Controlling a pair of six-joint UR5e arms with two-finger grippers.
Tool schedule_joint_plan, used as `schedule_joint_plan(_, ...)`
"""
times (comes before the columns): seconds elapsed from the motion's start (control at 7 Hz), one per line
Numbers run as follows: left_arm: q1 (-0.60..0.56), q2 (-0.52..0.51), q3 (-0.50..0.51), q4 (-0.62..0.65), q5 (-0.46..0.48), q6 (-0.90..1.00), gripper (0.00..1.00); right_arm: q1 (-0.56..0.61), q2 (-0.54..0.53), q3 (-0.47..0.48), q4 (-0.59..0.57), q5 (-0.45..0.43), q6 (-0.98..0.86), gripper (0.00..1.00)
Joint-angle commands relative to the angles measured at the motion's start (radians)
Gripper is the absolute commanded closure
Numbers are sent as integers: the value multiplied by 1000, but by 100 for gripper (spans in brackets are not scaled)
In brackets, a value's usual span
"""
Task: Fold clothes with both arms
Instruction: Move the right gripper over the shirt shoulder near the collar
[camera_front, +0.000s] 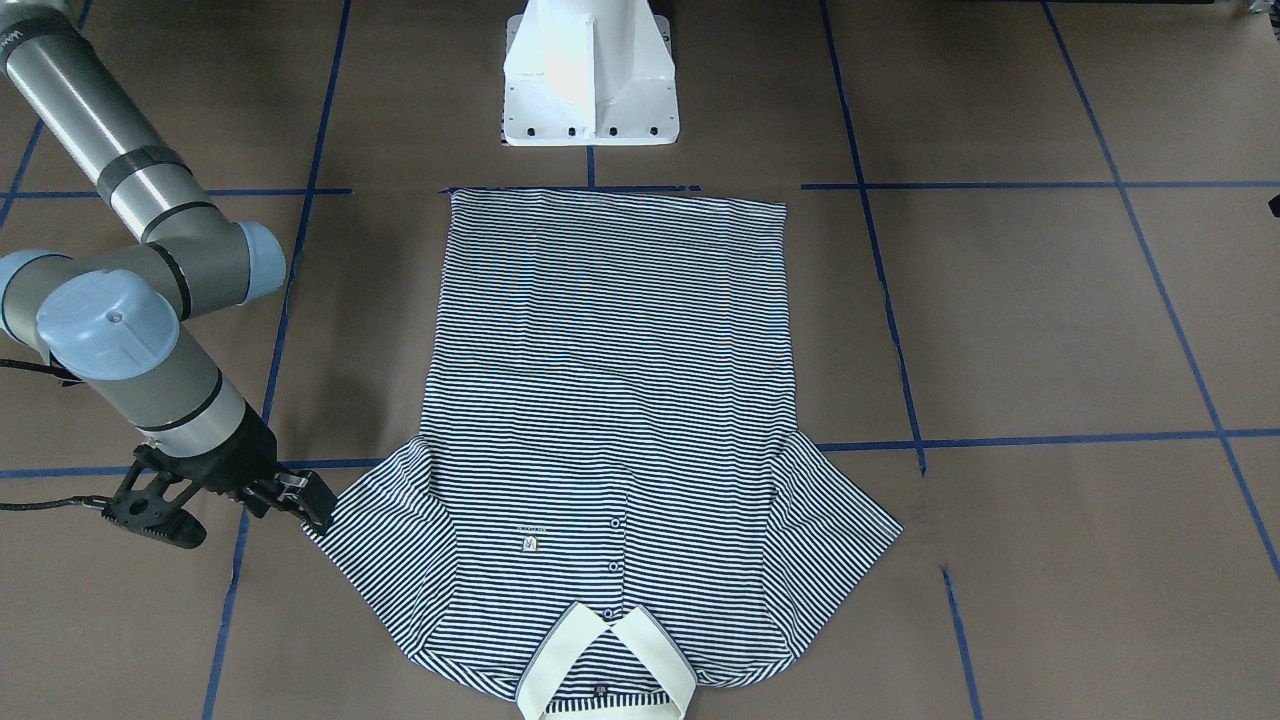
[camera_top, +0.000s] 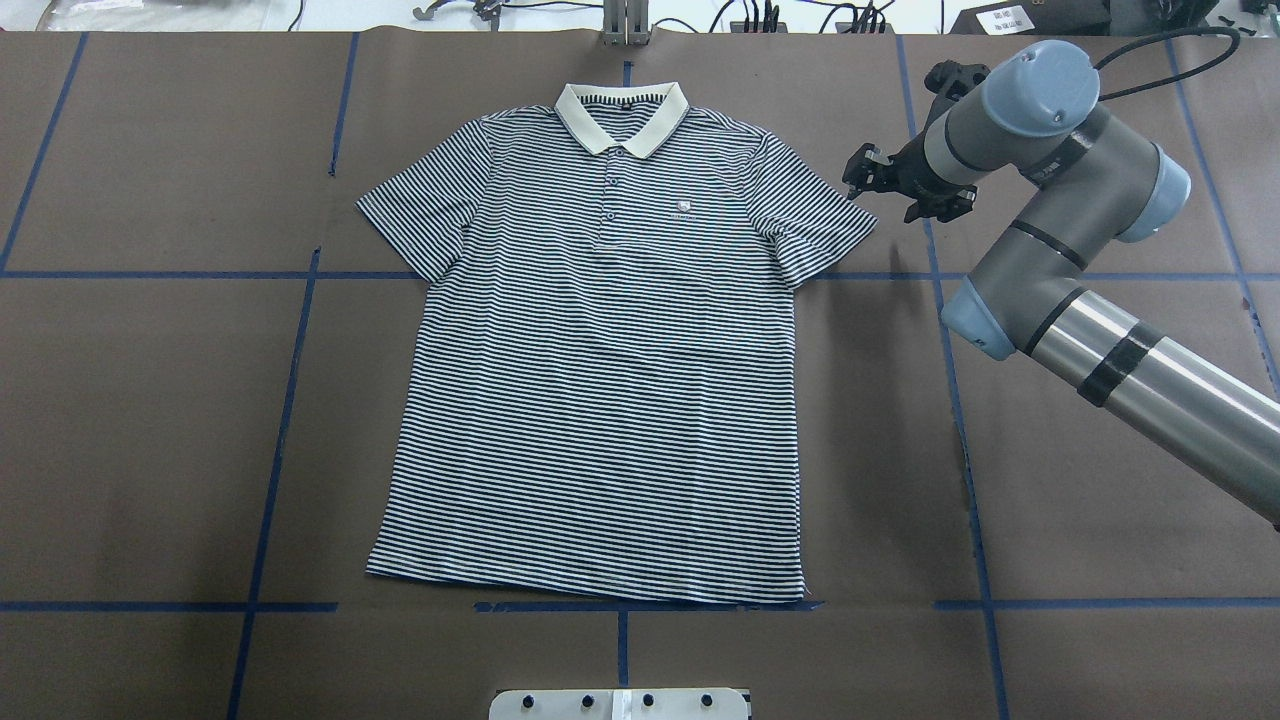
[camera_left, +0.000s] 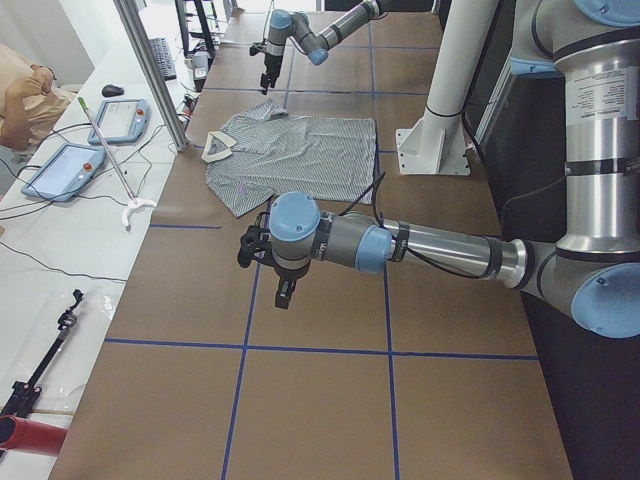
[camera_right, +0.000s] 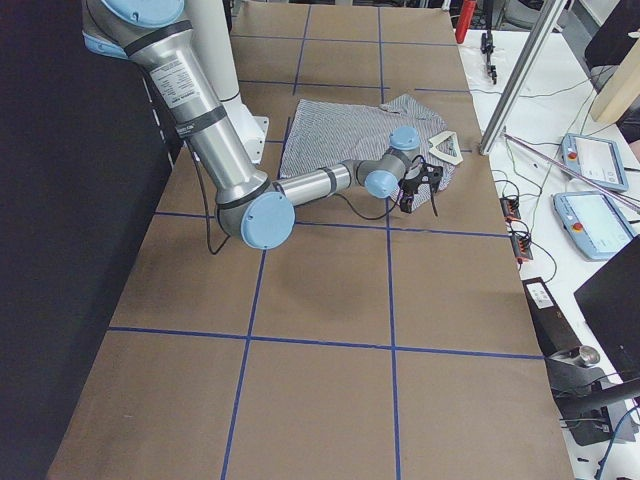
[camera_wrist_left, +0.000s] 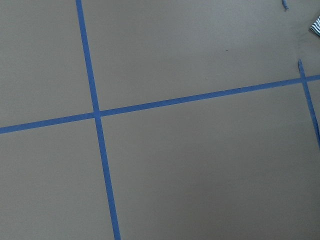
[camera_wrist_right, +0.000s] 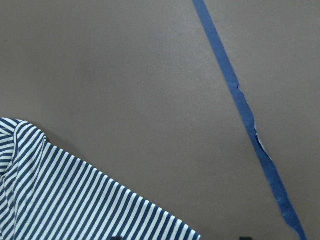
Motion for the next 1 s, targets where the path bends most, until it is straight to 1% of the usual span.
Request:
schedule_joint_plan(0.0,0,0,5,-16,0,0,0,-17,20,-42,3,-23,0,24)
schedule_joint_plan(0.43,0,0,5,-17,0,0,0,-22,20,-51,3,-23,2,38)
schedule_joint_plan(0.57,0,2,5,-17,0,0,0,-24,20,-51,3,-23,9,53)
schedule_joint_plan(0.71,0,2,5,-17,0,0,0,-24,20,-51,3,-23,11,80)
schedule_joint_plan(0.86,0,2,7,-17,0,0,0,-24,20,-50,3,-22,10,100)
